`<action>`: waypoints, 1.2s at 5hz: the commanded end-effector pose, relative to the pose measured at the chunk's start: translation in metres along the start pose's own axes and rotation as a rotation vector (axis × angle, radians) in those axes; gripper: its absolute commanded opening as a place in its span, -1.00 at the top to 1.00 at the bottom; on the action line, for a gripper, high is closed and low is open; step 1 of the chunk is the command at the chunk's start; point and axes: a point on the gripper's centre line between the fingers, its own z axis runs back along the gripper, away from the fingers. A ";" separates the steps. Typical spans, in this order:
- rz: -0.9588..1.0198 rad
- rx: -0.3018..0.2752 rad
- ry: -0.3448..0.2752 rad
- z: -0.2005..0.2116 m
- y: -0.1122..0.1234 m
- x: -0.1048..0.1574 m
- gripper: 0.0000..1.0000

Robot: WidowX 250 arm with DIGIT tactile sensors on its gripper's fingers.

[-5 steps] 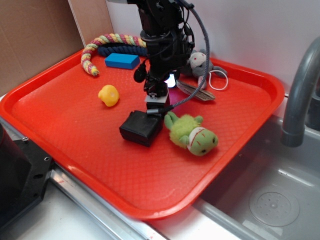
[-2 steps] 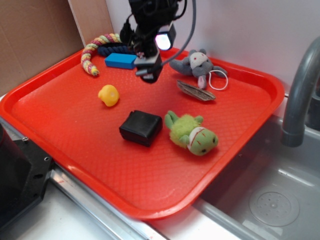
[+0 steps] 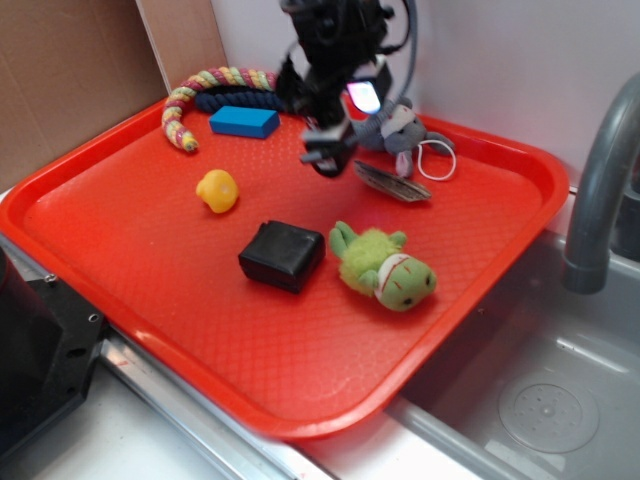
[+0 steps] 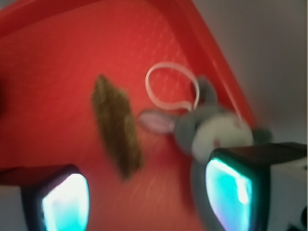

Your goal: Grab the wood chip.

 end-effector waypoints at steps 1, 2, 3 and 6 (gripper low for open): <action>-0.167 -0.013 0.006 -0.026 -0.025 -0.006 -1.00; -0.134 0.009 0.015 -0.016 -0.039 -0.007 0.61; -0.036 0.027 0.088 0.007 -0.048 -0.013 1.00; 0.209 0.100 0.155 0.034 -0.028 0.008 -1.00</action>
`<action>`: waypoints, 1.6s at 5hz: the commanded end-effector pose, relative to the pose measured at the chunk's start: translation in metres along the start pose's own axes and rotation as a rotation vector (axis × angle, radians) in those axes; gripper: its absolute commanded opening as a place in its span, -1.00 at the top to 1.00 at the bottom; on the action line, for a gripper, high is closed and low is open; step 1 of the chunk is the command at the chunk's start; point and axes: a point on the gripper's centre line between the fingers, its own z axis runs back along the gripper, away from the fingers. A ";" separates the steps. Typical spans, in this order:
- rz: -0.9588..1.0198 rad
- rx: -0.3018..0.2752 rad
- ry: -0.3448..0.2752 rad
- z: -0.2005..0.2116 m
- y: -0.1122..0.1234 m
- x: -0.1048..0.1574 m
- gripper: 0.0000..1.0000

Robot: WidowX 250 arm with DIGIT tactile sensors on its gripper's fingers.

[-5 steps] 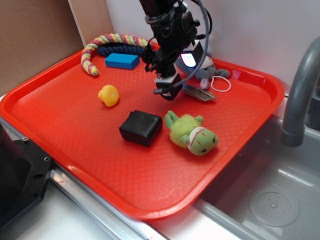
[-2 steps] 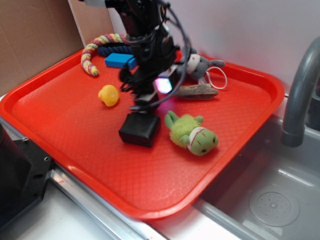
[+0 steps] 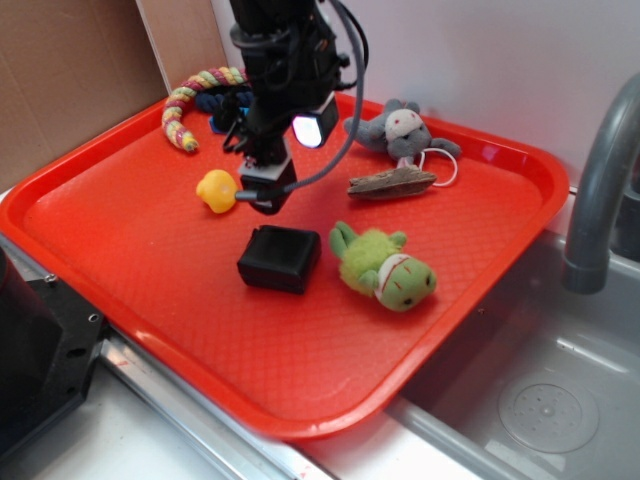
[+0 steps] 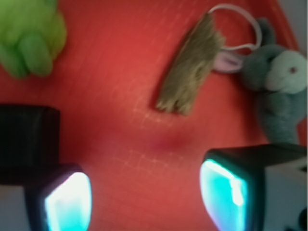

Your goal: Grab the wood chip.

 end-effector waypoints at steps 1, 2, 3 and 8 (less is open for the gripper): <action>0.294 -0.001 0.063 -0.021 0.021 0.041 -1.00; 0.448 0.026 0.124 -0.041 0.029 0.040 -1.00; 0.455 -0.025 0.092 -0.050 0.017 0.037 -1.00; 0.902 0.120 0.131 0.065 -0.008 -0.068 1.00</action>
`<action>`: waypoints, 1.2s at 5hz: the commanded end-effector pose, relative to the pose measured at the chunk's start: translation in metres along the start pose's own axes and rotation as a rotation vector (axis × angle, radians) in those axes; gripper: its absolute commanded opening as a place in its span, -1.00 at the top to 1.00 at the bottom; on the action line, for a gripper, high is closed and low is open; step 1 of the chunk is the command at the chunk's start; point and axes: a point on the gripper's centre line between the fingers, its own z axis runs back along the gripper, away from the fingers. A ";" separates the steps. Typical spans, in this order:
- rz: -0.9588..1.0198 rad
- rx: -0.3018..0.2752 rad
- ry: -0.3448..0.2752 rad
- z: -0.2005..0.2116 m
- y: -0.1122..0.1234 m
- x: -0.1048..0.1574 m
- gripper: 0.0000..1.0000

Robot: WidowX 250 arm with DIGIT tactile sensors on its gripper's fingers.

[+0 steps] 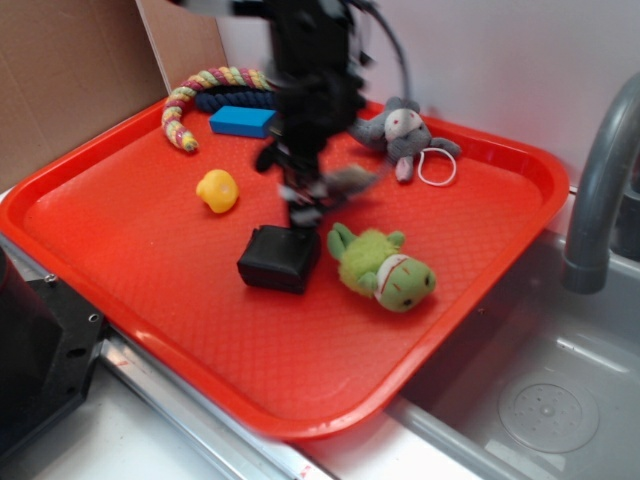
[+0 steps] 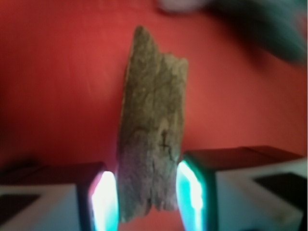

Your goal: Grab the wood chip.

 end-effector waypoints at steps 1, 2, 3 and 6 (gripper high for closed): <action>0.495 -0.008 0.034 0.086 0.043 -0.097 1.00; 0.676 -0.061 -0.004 0.101 0.057 -0.132 1.00; 0.624 -0.104 -0.057 0.109 0.052 -0.134 1.00; 0.625 -0.059 -0.023 0.103 0.050 -0.131 1.00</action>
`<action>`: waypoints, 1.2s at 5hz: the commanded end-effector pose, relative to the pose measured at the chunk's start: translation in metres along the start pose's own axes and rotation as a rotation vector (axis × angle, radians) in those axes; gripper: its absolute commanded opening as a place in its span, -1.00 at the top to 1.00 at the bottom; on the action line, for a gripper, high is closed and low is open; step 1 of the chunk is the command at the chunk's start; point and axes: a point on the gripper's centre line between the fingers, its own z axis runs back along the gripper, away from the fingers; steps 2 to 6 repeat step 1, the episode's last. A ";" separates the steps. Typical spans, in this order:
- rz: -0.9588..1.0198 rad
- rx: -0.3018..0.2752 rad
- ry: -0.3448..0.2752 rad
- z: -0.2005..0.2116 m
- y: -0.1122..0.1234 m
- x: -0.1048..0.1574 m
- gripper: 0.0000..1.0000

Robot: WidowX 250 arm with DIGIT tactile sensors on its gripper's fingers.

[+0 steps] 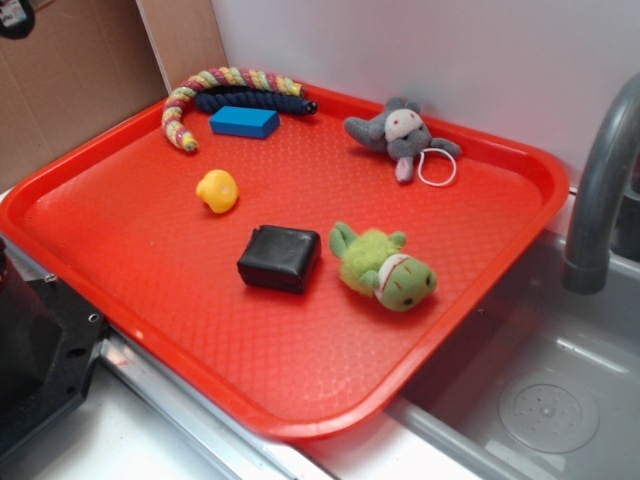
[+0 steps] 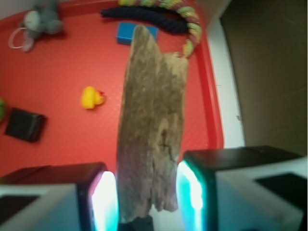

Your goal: Grab the wood chip.

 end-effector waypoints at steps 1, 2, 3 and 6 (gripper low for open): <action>-0.008 0.052 -0.001 -0.010 -0.022 -0.001 1.00; -0.008 0.052 -0.001 -0.010 -0.022 -0.001 1.00; -0.008 0.052 -0.001 -0.010 -0.022 -0.001 1.00; -0.008 0.052 -0.001 -0.010 -0.022 -0.001 1.00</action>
